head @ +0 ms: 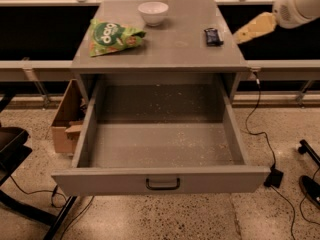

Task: Place rxbar blueberry into top drawer

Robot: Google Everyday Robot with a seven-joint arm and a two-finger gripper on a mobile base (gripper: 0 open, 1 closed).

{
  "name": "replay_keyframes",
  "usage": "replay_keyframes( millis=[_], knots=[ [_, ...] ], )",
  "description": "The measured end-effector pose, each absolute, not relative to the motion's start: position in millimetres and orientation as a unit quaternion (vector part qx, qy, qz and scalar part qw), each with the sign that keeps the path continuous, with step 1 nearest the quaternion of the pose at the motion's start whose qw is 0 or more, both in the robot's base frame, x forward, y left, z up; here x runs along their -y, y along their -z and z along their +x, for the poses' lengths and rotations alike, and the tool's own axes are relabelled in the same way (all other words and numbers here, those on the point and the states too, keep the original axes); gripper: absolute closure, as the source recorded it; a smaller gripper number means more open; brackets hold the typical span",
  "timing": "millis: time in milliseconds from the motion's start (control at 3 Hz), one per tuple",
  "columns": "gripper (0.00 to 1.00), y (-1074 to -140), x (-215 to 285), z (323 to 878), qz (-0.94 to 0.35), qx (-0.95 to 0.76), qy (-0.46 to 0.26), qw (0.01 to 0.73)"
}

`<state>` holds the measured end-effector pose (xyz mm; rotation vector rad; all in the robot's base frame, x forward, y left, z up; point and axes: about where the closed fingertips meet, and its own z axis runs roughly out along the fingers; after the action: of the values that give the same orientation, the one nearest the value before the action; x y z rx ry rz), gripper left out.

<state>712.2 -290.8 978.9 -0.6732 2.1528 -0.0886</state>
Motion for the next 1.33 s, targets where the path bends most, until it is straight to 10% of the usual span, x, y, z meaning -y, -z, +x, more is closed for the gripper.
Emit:
replay_keyframes(
  millis=[1333],
  knots=[
    [0.00,-893,275,875,-0.137,-0.902,-0.004,0.411]
  ],
)
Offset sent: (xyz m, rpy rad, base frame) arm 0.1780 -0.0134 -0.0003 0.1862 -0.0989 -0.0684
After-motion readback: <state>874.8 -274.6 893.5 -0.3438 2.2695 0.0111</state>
